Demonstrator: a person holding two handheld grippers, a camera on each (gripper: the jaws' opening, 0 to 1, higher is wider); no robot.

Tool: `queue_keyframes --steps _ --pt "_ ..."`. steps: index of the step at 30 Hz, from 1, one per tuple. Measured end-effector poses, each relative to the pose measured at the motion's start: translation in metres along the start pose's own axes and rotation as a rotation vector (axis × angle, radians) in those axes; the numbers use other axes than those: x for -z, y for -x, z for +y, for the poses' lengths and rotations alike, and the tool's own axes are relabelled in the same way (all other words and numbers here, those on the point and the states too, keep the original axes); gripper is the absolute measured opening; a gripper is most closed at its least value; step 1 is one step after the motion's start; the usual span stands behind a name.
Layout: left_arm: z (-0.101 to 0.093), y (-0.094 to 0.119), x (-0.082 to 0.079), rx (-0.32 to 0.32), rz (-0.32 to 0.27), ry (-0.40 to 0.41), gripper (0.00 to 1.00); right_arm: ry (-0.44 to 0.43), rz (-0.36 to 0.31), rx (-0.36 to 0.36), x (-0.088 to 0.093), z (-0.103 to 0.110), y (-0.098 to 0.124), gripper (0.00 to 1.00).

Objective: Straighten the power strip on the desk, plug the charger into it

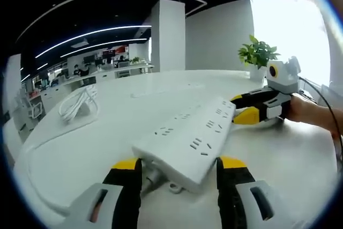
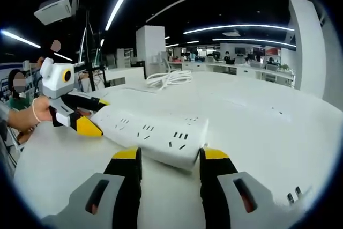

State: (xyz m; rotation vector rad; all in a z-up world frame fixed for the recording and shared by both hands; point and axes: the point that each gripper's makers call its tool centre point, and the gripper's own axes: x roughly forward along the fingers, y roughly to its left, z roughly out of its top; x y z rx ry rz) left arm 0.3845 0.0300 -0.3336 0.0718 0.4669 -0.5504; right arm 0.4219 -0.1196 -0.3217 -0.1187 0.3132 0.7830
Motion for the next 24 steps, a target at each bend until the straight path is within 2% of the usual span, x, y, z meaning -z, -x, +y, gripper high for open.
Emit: queue_keyframes --steps 11,24 --pt "-0.002 -0.004 -0.001 0.040 0.005 -0.022 0.56 -0.027 0.003 0.055 0.002 0.001 0.008 0.42" --pt "-0.003 -0.009 -0.004 0.078 0.018 -0.044 0.56 -0.074 -0.009 0.085 0.003 -0.005 0.012 0.41"
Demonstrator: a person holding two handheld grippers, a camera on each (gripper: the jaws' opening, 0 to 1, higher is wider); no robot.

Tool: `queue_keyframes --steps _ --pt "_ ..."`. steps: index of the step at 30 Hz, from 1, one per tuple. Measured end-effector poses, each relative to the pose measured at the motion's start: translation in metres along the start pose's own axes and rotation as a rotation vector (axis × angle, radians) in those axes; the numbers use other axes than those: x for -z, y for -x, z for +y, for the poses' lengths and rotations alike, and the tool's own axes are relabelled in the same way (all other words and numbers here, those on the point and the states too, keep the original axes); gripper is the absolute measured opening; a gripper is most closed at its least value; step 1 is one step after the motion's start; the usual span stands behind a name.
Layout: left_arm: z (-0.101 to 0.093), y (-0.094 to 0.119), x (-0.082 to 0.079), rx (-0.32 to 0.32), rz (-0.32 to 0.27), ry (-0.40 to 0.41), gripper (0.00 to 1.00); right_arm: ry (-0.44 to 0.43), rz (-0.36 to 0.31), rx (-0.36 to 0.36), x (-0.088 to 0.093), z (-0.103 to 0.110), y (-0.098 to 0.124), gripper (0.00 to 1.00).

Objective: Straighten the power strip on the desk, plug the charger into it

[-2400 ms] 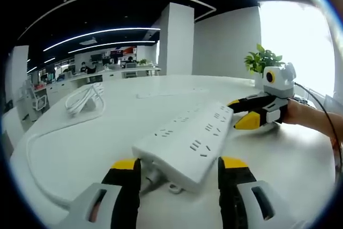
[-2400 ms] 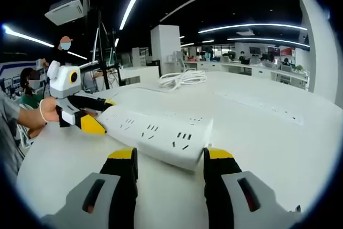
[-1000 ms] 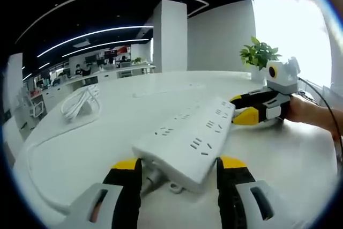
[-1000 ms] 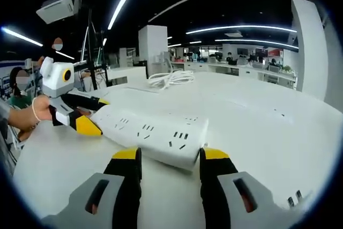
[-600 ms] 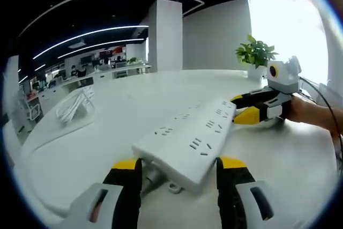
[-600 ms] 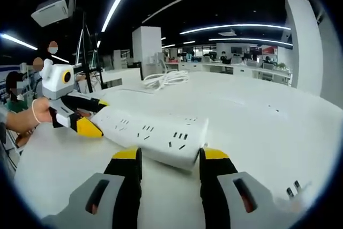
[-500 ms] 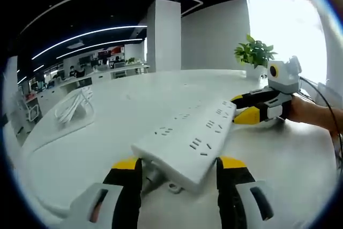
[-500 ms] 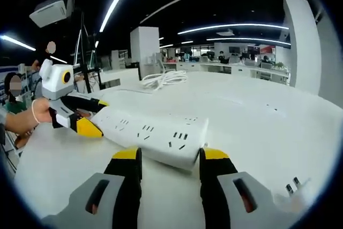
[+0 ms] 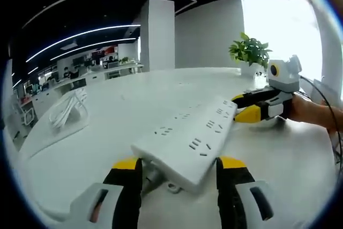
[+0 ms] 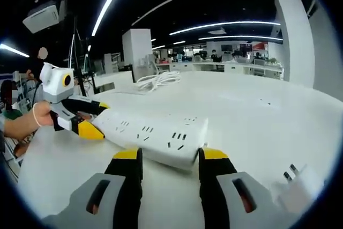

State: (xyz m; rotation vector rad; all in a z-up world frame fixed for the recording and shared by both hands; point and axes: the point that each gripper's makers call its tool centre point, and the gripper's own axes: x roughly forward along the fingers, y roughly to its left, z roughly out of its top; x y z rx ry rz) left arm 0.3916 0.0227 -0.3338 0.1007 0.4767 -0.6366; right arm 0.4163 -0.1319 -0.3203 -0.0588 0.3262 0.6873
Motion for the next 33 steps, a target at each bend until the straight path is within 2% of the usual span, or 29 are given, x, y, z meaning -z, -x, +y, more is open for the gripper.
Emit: queue_keyframes --steps 15,33 --pt "0.000 -0.005 -0.002 0.040 0.002 -0.024 0.56 -0.013 0.000 0.041 0.001 -0.003 0.005 0.40" --pt "-0.002 -0.010 -0.004 0.084 0.042 -0.047 0.55 -0.046 -0.009 0.072 0.004 -0.004 0.014 0.37"
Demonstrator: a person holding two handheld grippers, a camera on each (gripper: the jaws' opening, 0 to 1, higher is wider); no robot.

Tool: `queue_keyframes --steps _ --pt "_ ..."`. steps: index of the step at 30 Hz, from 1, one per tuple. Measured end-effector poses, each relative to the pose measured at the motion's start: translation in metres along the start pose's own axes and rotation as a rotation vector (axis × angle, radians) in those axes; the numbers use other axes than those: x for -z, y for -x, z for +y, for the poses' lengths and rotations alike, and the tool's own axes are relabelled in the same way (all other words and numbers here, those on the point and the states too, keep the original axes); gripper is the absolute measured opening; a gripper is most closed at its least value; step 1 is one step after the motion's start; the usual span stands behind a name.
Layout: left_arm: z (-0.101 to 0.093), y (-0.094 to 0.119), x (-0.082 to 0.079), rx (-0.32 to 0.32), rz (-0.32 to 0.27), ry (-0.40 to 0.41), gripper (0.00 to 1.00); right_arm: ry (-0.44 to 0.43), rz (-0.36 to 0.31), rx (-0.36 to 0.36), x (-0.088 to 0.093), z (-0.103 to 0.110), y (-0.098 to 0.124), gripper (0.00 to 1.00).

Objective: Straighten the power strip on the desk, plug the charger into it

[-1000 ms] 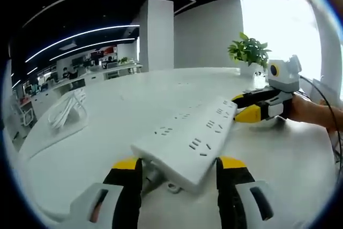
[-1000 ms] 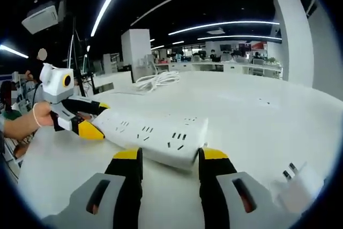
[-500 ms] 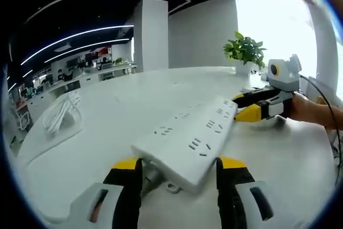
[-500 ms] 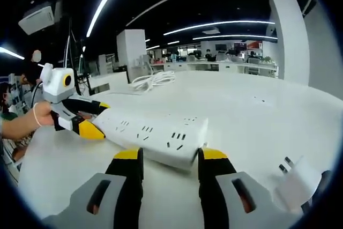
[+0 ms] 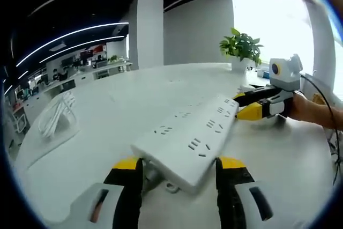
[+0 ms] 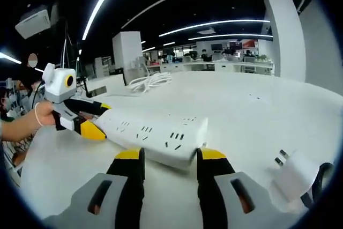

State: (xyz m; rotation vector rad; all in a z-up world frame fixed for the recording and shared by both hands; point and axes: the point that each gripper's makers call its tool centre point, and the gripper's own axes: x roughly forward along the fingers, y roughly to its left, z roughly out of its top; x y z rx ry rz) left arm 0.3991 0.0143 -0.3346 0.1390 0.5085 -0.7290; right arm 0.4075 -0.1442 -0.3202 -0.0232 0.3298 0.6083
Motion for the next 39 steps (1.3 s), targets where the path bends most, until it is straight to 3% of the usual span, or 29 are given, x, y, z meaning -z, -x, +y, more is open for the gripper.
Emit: queue_keyframes --steps 39 --pt "0.000 -0.011 -0.006 0.102 0.030 -0.057 0.55 0.025 0.002 0.083 0.005 -0.003 0.014 0.32"
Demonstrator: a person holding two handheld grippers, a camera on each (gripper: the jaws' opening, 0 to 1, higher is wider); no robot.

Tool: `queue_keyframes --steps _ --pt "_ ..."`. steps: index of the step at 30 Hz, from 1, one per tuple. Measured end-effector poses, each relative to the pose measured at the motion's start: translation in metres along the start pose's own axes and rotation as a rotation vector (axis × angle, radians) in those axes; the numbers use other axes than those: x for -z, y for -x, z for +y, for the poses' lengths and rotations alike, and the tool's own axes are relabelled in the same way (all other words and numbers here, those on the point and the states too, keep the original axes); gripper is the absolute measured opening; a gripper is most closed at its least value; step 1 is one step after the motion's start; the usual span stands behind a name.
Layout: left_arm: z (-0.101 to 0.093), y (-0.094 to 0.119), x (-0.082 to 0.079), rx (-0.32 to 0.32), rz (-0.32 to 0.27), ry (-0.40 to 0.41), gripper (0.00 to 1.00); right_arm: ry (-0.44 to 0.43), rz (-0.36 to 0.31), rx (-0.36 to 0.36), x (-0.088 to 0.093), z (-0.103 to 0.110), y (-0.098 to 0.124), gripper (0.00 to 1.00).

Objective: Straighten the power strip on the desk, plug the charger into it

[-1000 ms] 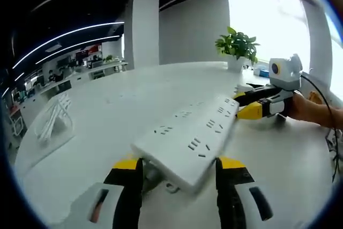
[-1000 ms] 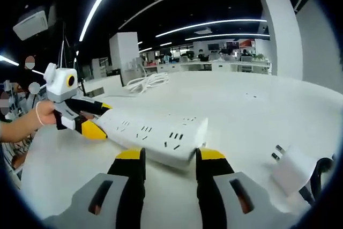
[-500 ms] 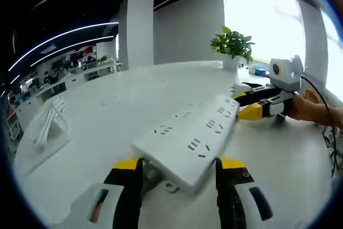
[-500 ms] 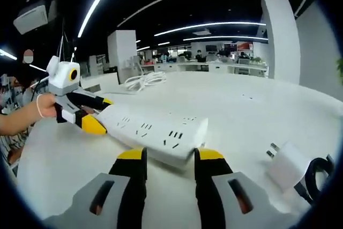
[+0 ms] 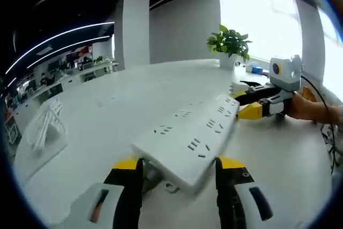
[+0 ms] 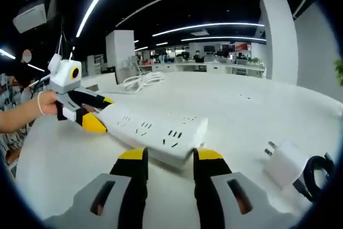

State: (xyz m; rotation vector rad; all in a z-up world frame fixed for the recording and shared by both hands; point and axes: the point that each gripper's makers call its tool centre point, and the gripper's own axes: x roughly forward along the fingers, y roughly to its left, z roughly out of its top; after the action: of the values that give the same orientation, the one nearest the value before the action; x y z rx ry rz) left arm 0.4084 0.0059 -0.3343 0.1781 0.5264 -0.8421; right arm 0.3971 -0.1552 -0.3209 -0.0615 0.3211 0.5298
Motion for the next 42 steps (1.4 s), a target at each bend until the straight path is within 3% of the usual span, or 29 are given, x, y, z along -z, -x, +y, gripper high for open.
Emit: queue_keyframes --steps 42 --pt "0.0057 -0.0087 -0.0045 0.058 0.018 -0.044 0.55 0.002 0.010 0.037 0.0016 -0.0031 0.0039 0.27"
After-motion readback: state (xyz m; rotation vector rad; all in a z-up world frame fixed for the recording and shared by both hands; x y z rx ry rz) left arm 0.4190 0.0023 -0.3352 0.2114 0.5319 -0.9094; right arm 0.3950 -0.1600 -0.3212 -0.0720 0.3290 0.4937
